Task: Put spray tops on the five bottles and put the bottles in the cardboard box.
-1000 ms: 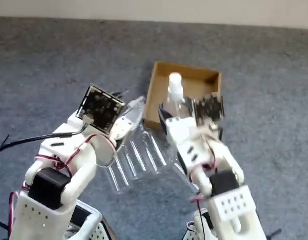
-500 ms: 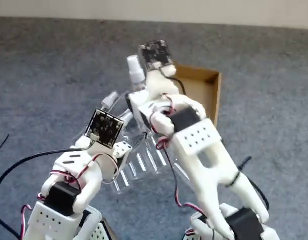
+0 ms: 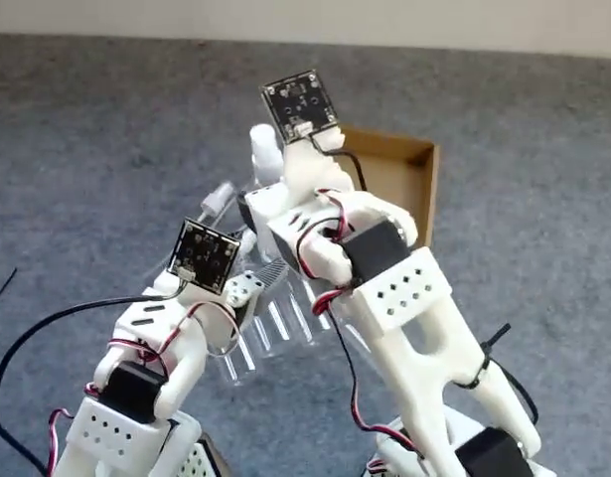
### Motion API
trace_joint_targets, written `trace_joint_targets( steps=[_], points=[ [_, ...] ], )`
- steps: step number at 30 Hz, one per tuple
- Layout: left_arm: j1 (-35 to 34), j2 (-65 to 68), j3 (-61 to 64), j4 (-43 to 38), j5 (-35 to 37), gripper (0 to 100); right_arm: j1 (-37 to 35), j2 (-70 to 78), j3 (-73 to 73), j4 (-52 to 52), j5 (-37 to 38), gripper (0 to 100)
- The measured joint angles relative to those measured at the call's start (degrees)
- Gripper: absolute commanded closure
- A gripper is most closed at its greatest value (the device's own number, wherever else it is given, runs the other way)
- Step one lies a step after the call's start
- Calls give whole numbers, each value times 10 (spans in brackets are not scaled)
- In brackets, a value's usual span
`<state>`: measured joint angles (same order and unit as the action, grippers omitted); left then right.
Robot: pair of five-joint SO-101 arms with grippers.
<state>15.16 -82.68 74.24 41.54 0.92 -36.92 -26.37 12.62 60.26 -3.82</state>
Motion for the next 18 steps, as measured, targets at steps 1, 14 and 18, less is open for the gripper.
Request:
trace_joint_targets(
  steps=[1, 14, 18],
  points=[
    [0, 0, 0, 0, 0, 773, 0, -3, 0, 2, 0, 994],
    [-4, -7, 10, 9, 0, 776, 154, 116, 0, -208, -1, 994],
    [-12, -7, 17, 9, 0, 776, 175, 233, 0, -338, -1, 994]
  ],
)
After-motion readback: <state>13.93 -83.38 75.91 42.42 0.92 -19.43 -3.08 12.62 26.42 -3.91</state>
